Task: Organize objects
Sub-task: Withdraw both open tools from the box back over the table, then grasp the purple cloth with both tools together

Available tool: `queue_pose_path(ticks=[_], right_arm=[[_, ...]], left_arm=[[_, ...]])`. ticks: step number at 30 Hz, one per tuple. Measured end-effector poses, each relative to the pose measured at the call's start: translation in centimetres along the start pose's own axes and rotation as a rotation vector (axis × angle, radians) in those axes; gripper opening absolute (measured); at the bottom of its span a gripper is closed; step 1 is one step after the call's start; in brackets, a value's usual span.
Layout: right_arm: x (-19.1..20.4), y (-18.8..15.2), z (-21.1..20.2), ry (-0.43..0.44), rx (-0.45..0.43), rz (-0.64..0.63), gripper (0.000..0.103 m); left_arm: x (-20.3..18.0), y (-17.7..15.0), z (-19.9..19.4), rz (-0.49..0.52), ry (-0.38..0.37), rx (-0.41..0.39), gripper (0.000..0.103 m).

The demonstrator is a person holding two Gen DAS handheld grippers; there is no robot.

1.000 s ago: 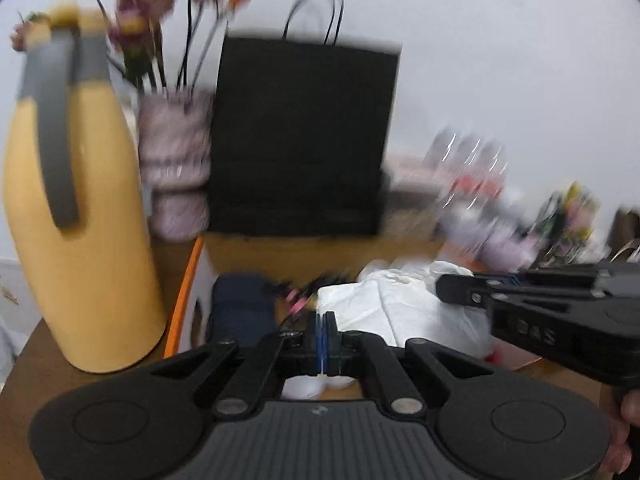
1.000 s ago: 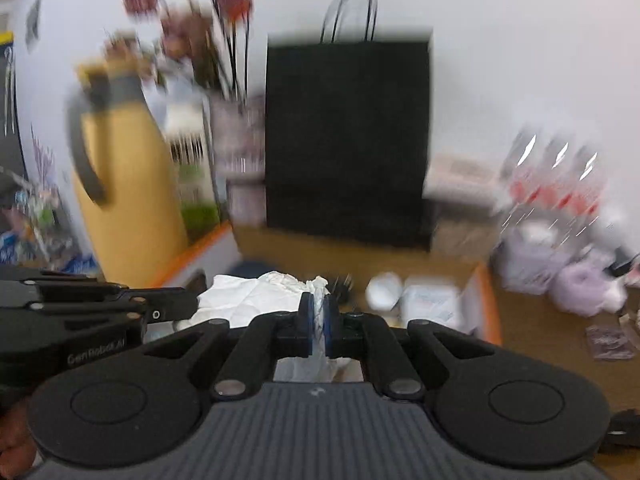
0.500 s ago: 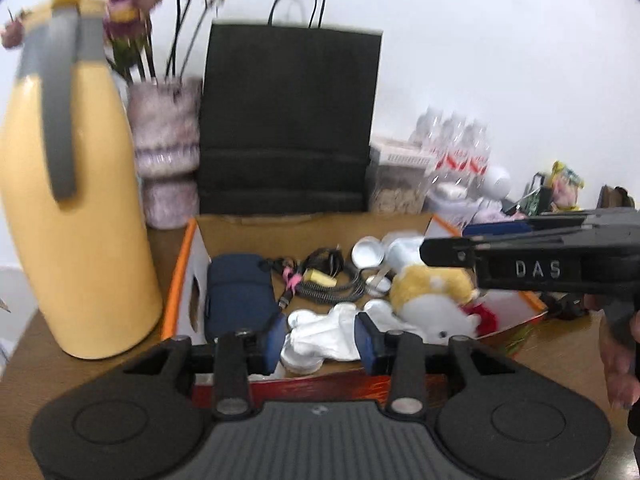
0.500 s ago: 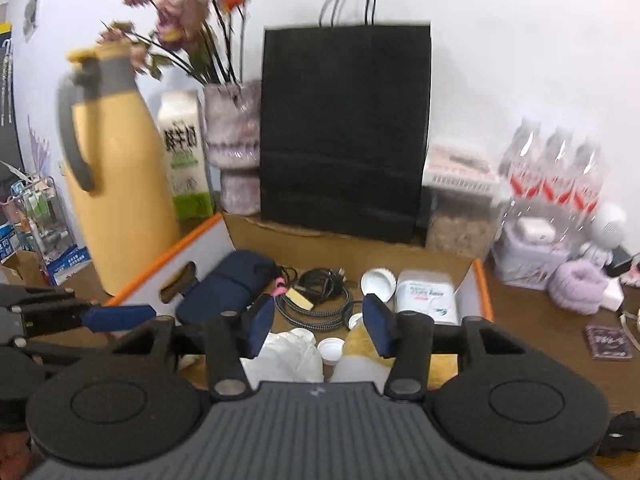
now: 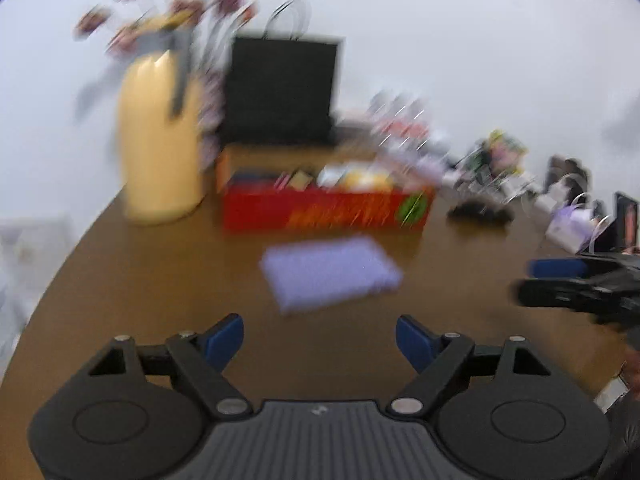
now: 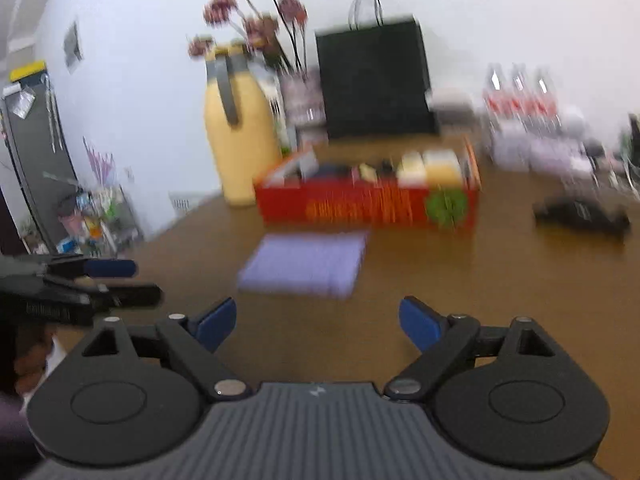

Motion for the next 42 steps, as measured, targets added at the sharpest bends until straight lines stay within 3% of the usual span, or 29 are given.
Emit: queue_pose_path(ticks=[2, 5, 10, 13, 15, 18, 21, 23, 25, 27, 28, 30, 33, 34, 36, 40, 42], right_arm=[[-0.2, -1.8, -1.6, -0.040, 0.034, -0.014, 0.095], [-0.5, -2.8, -2.8, -0.057, 0.045, -0.023, 0.098], [-0.5, -1.3, -0.5, -0.074, 0.006, -0.031, 0.097], [-0.4, 0.1, 3.7, -0.065, -0.019, -0.025, 0.083], [-0.3, 1.3, 7.4, -0.091, 0.010, -0.017, 0.069], [0.5, 3.0, 12.6, -0.101, 0.033, -0.025, 0.063], [1.3, 3.6, 16.3, -0.102, 0.069, -0.040, 0.056], [1.7, 3.6, 18.1, -0.119, 0.092, -0.049, 0.052], [1.9, 3.7, 19.3, -0.125, 0.089, -0.046, 0.050], [2.3, 3.8, 19.6, -0.133, 0.083, -0.074, 0.034], [2.4, 3.7, 19.7, -0.147, 0.077, -0.086, 0.033], [2.4, 3.5, 19.5, -0.143, 0.066, -0.086, 0.026], [2.2, 3.1, 18.3, -0.133, 0.061, -0.065, 0.013], [2.5, 3.1, 17.5, -0.132, 0.059, -0.073, 0.002], [3.1, 2.7, 14.8, -0.122, 0.041, -0.116, 0.003], [3.4, 1.5, 7.8, -0.035, 0.007, -0.103, 0.003], [3.3, 0.5, 4.6, -0.034, 0.003, -0.096, 0.003]], left_arm=[[1.0, -1.4, -1.2, -0.044, 0.039, 0.022, 0.083], [1.8, -1.6, -2.2, -0.063, 0.068, -0.010, 0.084], [1.9, 0.4, 0.8, -0.068, 0.011, -0.063, 0.083], [2.6, 2.0, 5.4, -0.115, -0.004, -0.030, 0.070], [2.7, 3.1, 8.5, -0.100, -0.028, -0.018, 0.067], [3.1, 4.3, 12.1, -0.081, 0.018, 0.002, 0.065], [4.4, 4.8, 15.0, -0.159, 0.067, 0.057, 0.061], [4.7, 5.1, 15.7, -0.175, 0.066, 0.043, 0.058], [4.5, 5.3, 16.1, -0.156, 0.063, 0.048, 0.044], [4.1, 5.2, 16.4, -0.139, 0.044, 0.045, 0.030], [4.1, 5.0, 16.3, -0.133, 0.042, 0.044, 0.017], [3.9, 4.8, 16.4, -0.137, 0.023, 0.041, 0.009], [3.4, 4.6, 16.1, -0.142, 0.026, 0.041, 0.006], [3.0, 4.6, 15.7, -0.138, 0.031, 0.037, 0.005], [1.8, 4.4, 14.0, -0.139, 0.000, 0.040, 0.005], [-2.0, 4.1, 8.5, -0.106, -0.185, -0.012, 0.005], [-3.5, 3.4, 6.2, -0.053, -0.210, -0.034, 0.005]])
Point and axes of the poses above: each gripper's, at about its wrist camera, not at the fingertips, and z roughly the way its jaws point, x to its left, y to its top, the point moved 4 cm from there along z, roughly the way its jaws point, and after that the axes turned 10 degrees about -y, right-handed, at the moved point
